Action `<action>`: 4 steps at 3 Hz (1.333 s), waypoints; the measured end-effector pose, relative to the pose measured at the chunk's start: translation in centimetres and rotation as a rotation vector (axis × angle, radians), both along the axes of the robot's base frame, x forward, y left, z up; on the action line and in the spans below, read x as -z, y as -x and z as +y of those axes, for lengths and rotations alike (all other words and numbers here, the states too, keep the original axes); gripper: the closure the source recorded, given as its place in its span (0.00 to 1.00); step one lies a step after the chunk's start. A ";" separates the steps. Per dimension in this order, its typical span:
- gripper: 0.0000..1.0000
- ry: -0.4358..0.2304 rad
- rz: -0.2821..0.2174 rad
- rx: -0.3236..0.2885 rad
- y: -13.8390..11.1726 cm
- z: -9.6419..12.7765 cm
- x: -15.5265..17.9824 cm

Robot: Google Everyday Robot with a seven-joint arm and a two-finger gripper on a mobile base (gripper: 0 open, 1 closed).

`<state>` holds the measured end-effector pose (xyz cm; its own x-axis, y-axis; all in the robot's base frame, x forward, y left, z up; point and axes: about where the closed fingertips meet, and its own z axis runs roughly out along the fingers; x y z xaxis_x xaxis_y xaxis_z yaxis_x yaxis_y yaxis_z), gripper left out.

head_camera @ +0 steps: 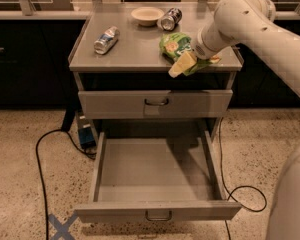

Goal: Place green rice chip bag into middle drawer

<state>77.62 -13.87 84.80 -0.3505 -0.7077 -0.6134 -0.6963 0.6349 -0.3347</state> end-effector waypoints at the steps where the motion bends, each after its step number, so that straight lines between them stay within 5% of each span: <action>1: 0.00 -0.009 0.014 -0.014 -1.1 1.5 0.8; 4: 0.65 -0.010 0.015 -0.016 -1.1 1.5 0.8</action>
Offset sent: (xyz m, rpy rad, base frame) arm 0.0098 0.0134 -0.0073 0.0079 0.0130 0.0127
